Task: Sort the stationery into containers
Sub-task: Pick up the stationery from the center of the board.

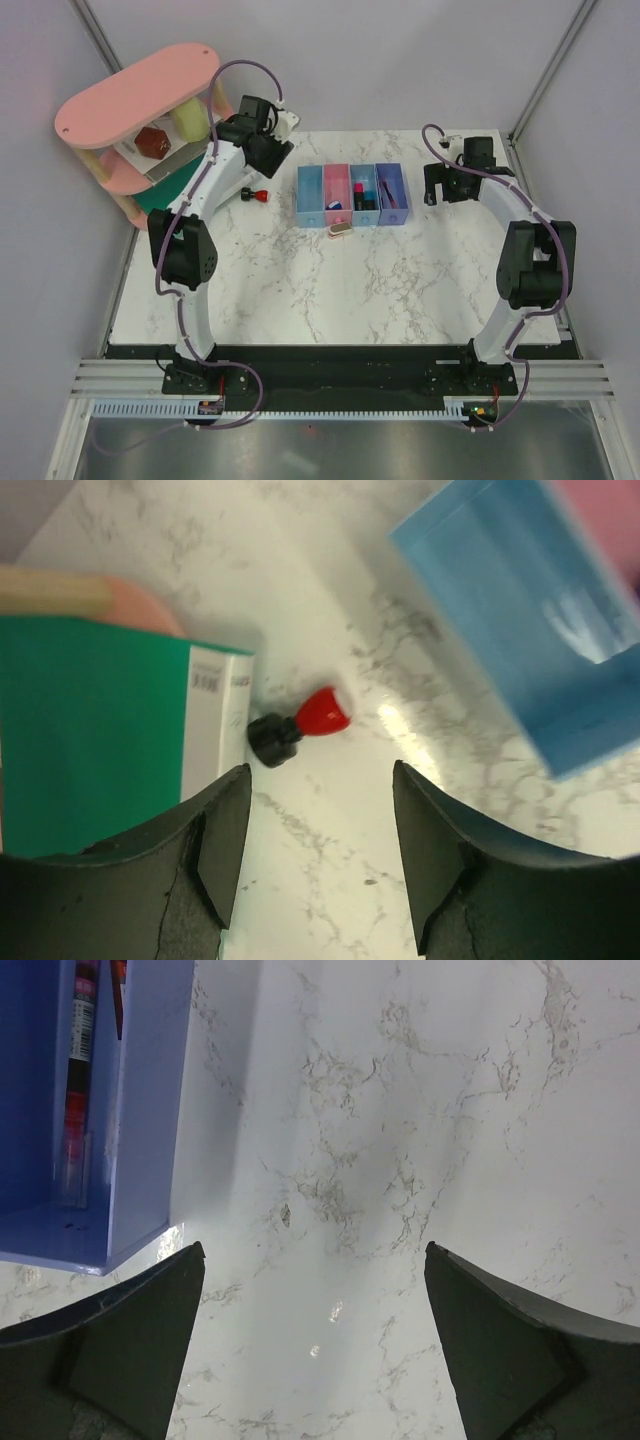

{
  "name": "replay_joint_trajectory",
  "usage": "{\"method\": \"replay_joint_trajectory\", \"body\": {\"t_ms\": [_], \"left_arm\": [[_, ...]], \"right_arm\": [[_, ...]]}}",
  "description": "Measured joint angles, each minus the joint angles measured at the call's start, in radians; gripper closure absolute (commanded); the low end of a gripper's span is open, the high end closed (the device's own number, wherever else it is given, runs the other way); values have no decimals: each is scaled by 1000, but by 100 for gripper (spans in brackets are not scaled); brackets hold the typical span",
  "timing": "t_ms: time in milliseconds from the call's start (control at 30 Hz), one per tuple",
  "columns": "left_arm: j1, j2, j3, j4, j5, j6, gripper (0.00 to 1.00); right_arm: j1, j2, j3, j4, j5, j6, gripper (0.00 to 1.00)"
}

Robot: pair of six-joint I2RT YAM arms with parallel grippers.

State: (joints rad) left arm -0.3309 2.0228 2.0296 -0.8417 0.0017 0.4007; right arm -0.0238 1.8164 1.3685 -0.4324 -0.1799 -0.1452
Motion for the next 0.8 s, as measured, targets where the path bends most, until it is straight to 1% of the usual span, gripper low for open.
{"method": "replay_joint_trajectory", "body": {"t_ms": [67,167,300,600,800], "left_arm": [[47,37,-27,-2,-30,56,34],[69,84,-37,-4,-53,146,34],[60,119,-36,-6,-51,273,34],[49,124,-32,-4,-58,533,33],[58,124,-86,-1,-89,666,30]], "right_arm": [[0,-4,-3,1,-5,0,2],[0,-8,-6,3,-7,1,2],[0,-21,-18,6,-7,2,2],[0,-42,-40,6,-9,3,2],[0,-42,-42,7,-18,7,2]]}}
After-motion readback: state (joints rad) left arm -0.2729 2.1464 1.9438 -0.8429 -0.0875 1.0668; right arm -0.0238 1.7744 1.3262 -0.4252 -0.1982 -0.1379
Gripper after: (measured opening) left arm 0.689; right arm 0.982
